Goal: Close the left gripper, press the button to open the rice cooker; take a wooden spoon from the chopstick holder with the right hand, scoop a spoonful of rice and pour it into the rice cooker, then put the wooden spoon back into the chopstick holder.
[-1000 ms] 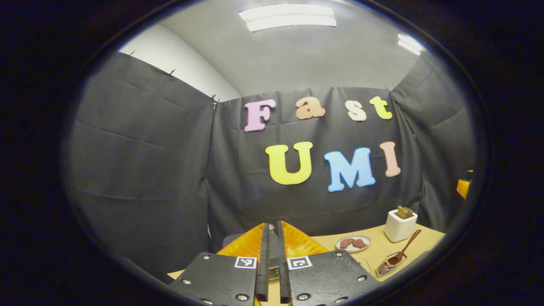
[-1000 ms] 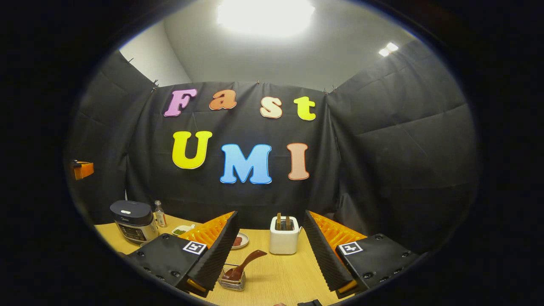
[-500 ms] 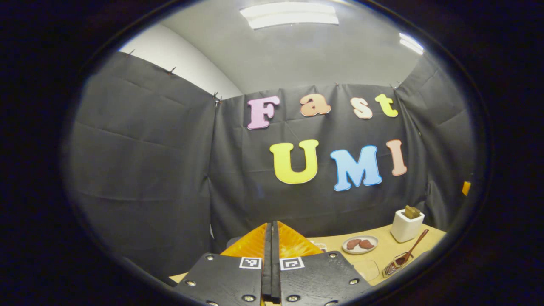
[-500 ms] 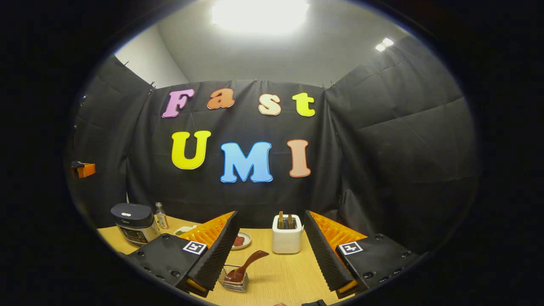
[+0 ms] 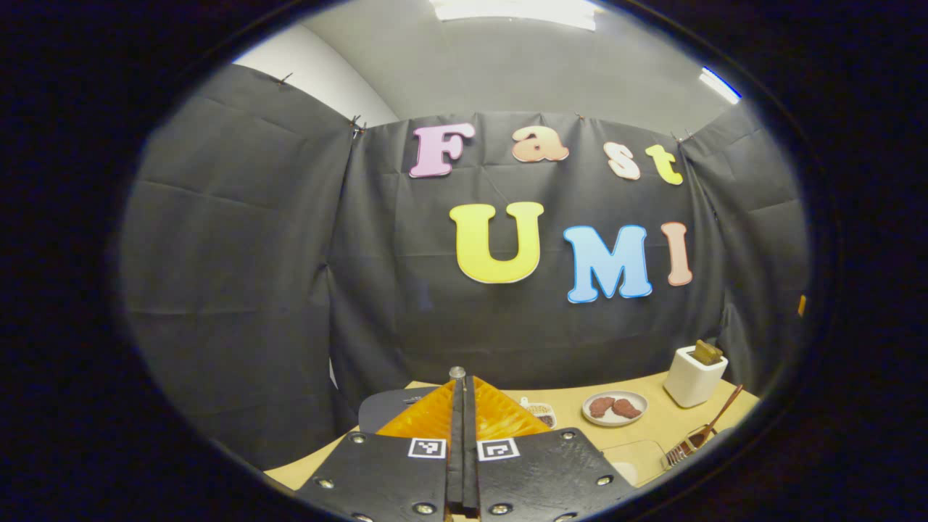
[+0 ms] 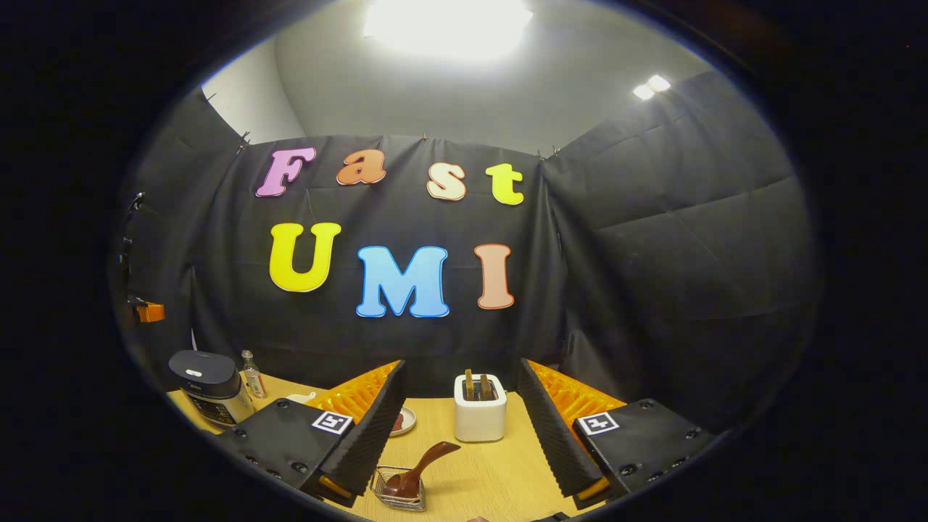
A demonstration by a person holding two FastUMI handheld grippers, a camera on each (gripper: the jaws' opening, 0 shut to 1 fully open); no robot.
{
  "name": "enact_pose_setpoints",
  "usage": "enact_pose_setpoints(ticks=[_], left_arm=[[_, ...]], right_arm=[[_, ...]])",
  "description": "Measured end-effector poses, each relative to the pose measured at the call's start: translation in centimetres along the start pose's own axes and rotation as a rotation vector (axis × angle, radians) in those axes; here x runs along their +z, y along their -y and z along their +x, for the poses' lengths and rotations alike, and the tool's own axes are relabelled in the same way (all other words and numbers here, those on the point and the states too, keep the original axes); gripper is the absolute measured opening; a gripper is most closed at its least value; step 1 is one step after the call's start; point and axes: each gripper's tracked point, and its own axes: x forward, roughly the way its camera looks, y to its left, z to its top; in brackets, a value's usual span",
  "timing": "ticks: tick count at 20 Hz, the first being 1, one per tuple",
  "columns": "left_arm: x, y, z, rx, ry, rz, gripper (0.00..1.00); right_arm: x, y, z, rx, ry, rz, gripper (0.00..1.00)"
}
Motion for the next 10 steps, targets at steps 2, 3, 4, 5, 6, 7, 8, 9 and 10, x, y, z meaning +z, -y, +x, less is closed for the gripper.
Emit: enact_pose_setpoints(ticks=[2, 3, 4, 5, 6, 7, 8, 9, 10], left_arm=[[-1.4, -0.4, 1.8, -0.009, -0.030, -0.014, 0.00], [-2.3, -0.6, 2.4, -0.014, -0.047, -0.017, 0.00], [-3.0, -0.7, 3.1, -0.019, -0.063, -0.019, 0.00], [-3.8, -0.9, 3.7, -0.023, -0.079, -0.021, 0.00], [-4.6, -1.0, 4.2, -0.028, -0.097, -0.024, 0.00], [-5.6, -1.0, 4.7, -0.032, -0.115, -0.028, 0.00], [-6.5, -1.0, 5.2, -0.038, -0.133, -0.031, 0.01], [-7.5, -1.0, 5.6, -0.041, -0.149, -0.032, 0.01], [-8.4, -1.0, 6.0, -0.044, -0.165, -0.031, 0.04]], right_arm=[[-0.1, -0.6, 0.5, -0.009, -0.004, -0.012, 0.96], [-0.2, -0.8, 0.8, -0.013, -0.007, -0.015, 0.96], [-0.2, -1.1, 1.0, -0.017, -0.009, -0.018, 0.97], [-0.3, -1.3, 1.3, -0.022, -0.011, -0.020, 0.97], [-0.4, -1.5, 1.4, -0.024, -0.015, -0.022, 0.96], [-0.4, -1.7, 1.5, -0.027, -0.017, -0.025, 0.97], [-0.4, -1.9, 1.8, -0.029, -0.018, -0.029, 0.97], [-0.4, -2.1, 1.9, -0.031, -0.019, -0.034, 0.97], [-0.4, -2.3, 2.0, -0.032, -0.021, -0.040, 0.96]])
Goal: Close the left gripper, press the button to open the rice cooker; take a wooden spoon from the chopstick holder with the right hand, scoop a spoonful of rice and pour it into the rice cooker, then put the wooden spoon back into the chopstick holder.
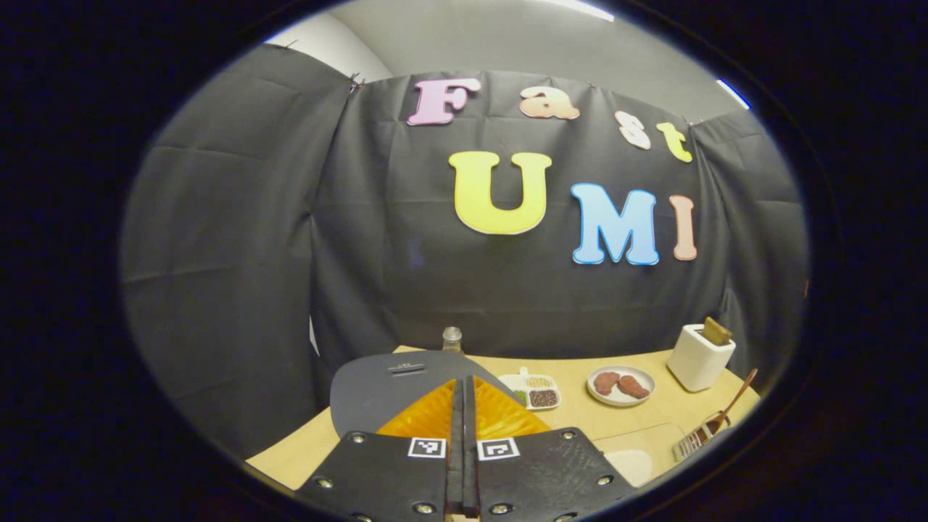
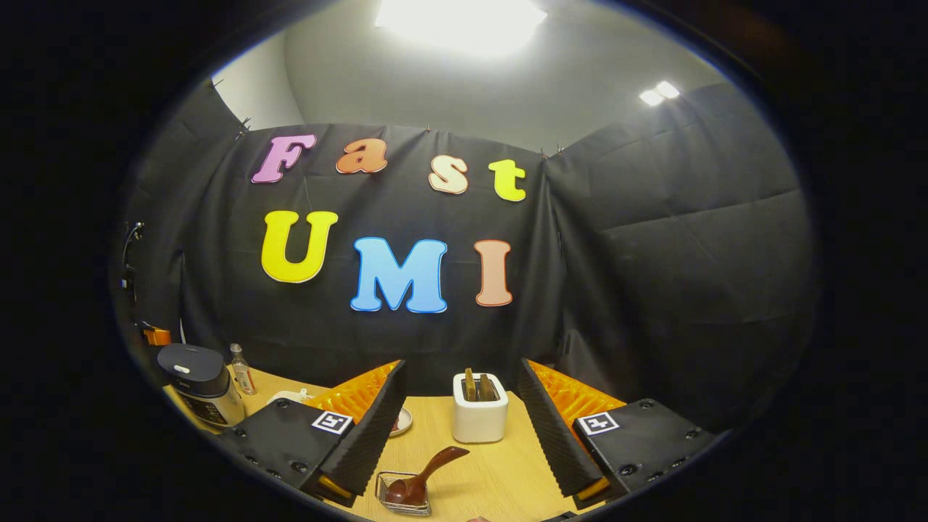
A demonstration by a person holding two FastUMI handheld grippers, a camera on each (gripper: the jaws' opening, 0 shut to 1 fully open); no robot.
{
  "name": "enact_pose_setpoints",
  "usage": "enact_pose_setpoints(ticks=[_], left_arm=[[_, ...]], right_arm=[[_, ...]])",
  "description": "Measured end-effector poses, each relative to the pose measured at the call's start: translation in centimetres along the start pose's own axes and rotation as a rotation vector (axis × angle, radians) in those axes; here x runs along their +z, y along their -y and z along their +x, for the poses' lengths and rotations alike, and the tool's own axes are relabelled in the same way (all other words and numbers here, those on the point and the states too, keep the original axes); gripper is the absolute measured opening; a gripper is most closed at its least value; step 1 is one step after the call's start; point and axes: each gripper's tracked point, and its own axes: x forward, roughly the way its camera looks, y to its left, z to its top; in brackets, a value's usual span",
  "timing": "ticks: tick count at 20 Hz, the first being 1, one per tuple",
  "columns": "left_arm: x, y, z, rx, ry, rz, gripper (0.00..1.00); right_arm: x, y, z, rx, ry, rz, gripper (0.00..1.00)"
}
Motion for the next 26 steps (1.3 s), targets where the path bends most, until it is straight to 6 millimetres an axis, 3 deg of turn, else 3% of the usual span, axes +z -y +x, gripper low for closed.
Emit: enact_pose_setpoints(ticks=[8, 16, 17, 23, 26], left_arm=[[-6.0, -0.7, 2.7, 0.001, -0.115, -0.017, 0.01], [-8.1, -0.7, 2.6, 0.012, -0.132, -0.049, 0.02], [-9.4, -0.5, 2.1, 0.011, -0.168, -0.038, 0.02], [-6.8, -0.5, 2.3, 0.040, -0.106, 0.030, 0.02], [-3.8, -0.8, 2.1, 0.051, -0.050, 0.024, 0.02]], right_arm=[[-0.5, -0.6, 0.1, -0.017, -0.022, -0.019, 0.97], [-0.6, -1.0, 0.1, -0.015, -0.028, -0.023, 0.97], [-0.7, -1.2, 0.1, -0.007, -0.031, -0.022, 0.97], [-0.5, -2.4, 0.1, 0.037, -0.027, -0.006, 0.97], [-0.6, -2.2, 0.4, 0.045, -0.024, -0.001, 0.97]])
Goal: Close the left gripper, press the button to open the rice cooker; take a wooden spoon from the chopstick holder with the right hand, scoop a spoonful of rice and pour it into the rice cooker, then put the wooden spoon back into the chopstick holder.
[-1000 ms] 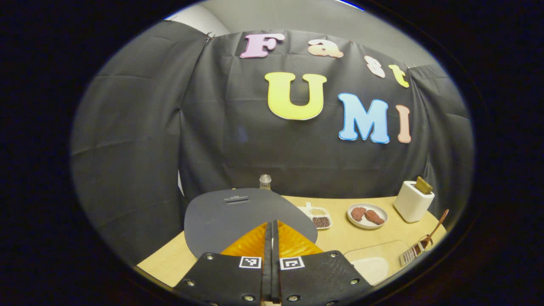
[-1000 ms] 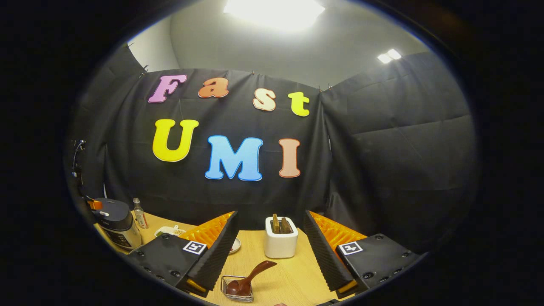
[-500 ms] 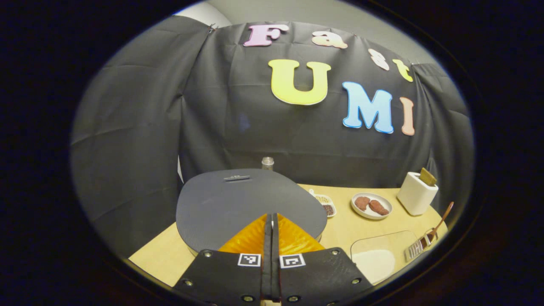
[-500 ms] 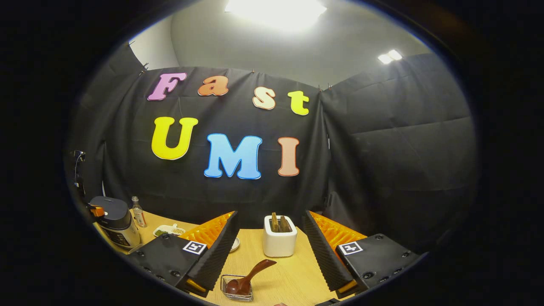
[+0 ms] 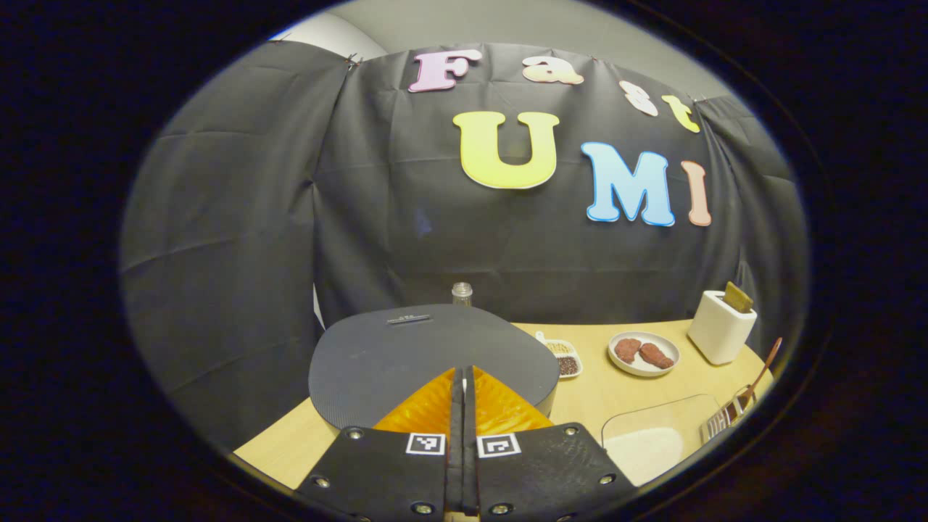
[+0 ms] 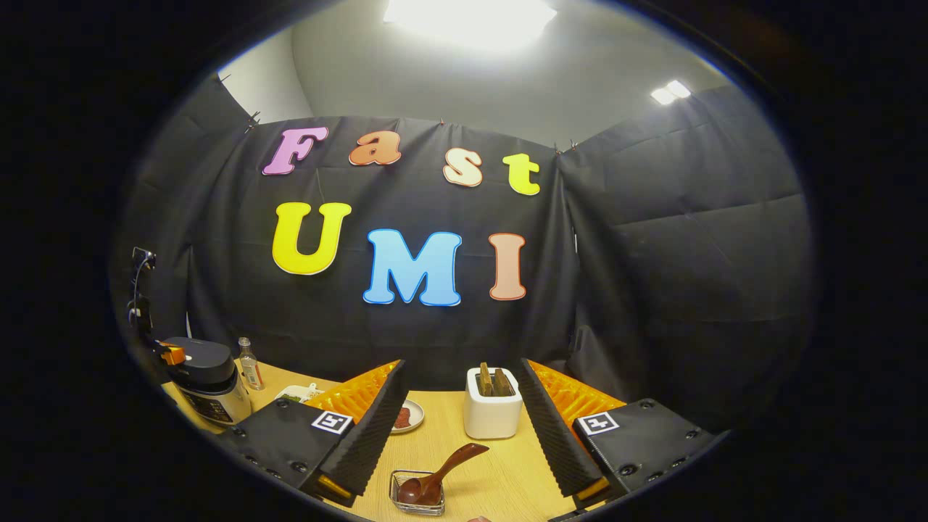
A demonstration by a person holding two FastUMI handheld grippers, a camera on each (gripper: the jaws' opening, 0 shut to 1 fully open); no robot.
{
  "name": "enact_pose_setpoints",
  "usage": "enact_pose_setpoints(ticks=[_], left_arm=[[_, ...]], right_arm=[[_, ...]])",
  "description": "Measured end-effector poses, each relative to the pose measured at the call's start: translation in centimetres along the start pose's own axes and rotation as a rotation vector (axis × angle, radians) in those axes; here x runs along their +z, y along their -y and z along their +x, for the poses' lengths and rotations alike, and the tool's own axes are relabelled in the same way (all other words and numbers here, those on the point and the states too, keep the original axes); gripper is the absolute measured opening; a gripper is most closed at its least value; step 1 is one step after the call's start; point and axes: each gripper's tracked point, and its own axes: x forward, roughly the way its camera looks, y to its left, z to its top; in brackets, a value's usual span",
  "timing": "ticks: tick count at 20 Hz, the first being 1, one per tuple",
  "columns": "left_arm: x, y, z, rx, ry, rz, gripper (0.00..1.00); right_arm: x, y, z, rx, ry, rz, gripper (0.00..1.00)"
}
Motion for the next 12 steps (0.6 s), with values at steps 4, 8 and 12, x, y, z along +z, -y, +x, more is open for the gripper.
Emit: enact_pose_setpoints(ticks=[4, 8, 12], left_arm=[[4.7, -0.8, -0.9, 0.024, 0.082, -0.005, 0.02], [9.7, -1.5, -3.0, 0.061, 0.183, 0.002, 0.02], [12.4, -1.4, -5.9, 0.062, 0.230, -0.009, 0.01]], right_arm=[[-0.2, 0.3, 0.1, 0.009, -0.007, 0.013, 0.97], [-0.1, 0.4, 0.2, 0.022, -0.002, 0.023, 0.97], [-0.1, 0.2, 0.4, 0.040, -0.003, 0.029, 0.97]])
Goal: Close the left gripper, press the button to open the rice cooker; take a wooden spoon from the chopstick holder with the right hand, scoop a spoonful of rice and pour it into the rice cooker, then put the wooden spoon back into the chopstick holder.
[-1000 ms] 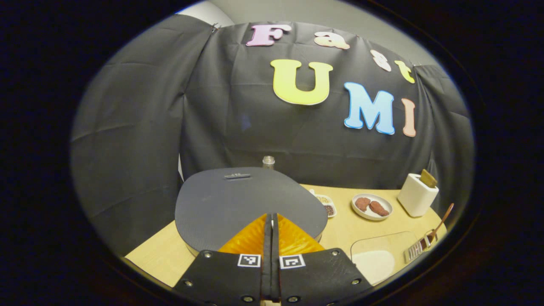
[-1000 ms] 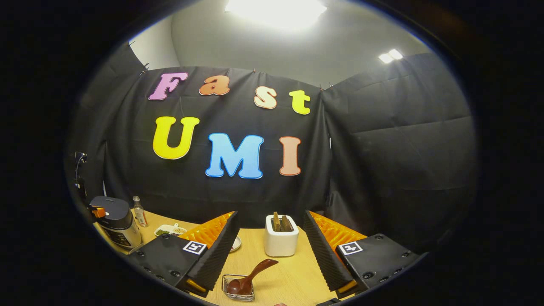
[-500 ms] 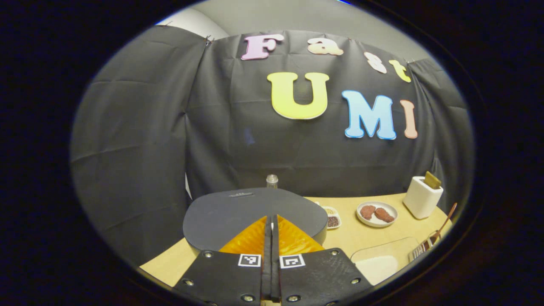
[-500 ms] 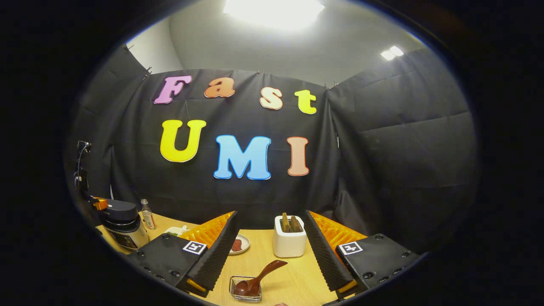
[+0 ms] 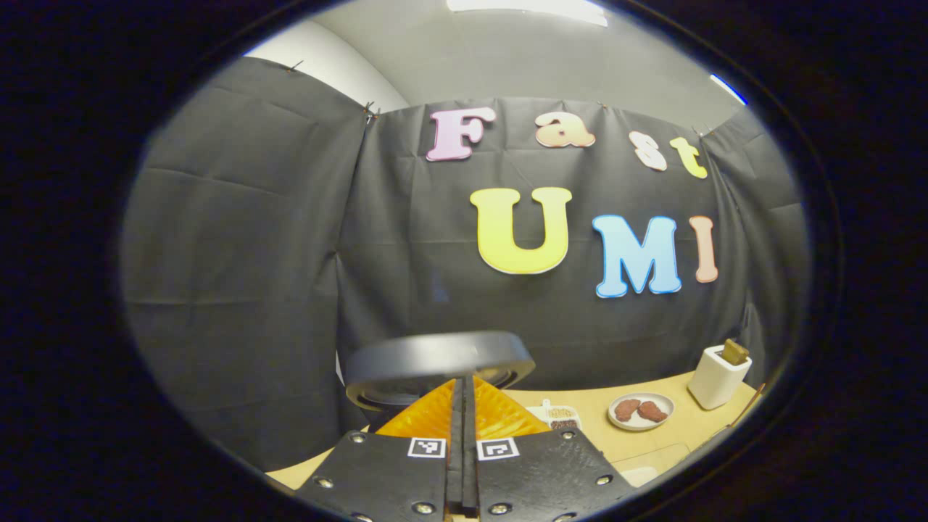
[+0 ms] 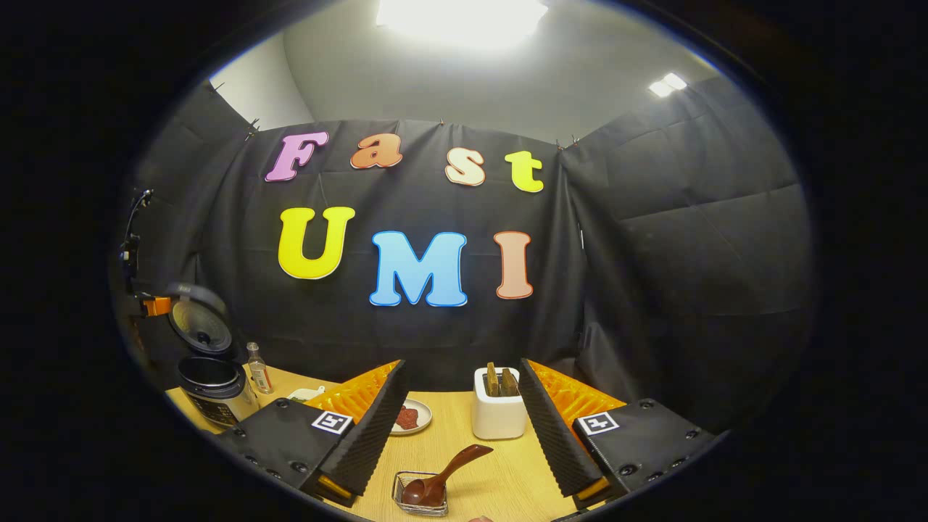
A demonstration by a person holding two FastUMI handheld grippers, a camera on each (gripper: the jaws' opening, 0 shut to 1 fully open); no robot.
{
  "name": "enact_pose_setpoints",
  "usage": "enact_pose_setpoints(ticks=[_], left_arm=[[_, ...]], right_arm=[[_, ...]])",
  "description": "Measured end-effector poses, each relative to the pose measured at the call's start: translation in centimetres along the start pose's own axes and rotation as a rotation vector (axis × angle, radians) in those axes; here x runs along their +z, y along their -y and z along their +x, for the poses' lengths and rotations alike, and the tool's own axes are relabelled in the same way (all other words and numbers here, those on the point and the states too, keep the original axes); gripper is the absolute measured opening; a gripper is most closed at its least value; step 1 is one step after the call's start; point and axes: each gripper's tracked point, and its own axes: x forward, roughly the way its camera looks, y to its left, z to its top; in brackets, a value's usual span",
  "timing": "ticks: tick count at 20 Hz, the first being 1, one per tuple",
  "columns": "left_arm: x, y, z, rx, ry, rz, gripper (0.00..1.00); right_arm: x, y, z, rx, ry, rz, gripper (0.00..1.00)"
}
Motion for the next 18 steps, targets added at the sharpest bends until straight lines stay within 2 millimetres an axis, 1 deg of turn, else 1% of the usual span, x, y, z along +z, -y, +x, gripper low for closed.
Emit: enact_pose_setpoints(ticks=[3, 4, 7, 8, 9, 13, 16, 18], left_arm=[[1.5, -0.3, -1.8, 0.013, 0.031, 0.019, 0.01], [1.9, -0.3, -2.4, 0.012, 0.042, 0.021, 0.03], [2.9, -0.2, -4.4, 0.012, 0.060, 0.023, 0.47], [3.4, -0.3, -5.0, 0.017, 0.070, 0.022, 0.61], [3.7, -0.5, -5.6, 0.025, 0.082, 0.023, 0.76], [4.4, -0.7, -7.9, 0.042, 0.101, 0.020, 0.78], [4.8, -0.8, -9.3, 0.049, 0.110, 0.026, 0.78], [5.2, -1.0, -10.0, 0.054, 0.114, 0.030, 0.77]], right_arm=[[-0.3, 0.0, 0.4, 0.013, -0.007, 0.004, 0.97], [-0.4, 0.0, 0.5, 0.017, -0.010, 0.005, 0.97], [-1.3, 0.0, 1.2, 0.027, -0.029, 0.013, 0.97], [-1.7, 0.0, 1.4, 0.030, -0.039, 0.016, 0.96], [-2.1, 0.1, 1.7, 0.032, -0.047, 0.018, 0.97], [-4.0, 0.4, 3.0, 0.037, -0.093, 0.013, 0.97], [-5.5, 0.7, 3.9, 0.036, -0.124, 0.015, 0.96], [-6.6, 0.6, 4.4, 0.040, -0.151, 0.020, 0.97]])
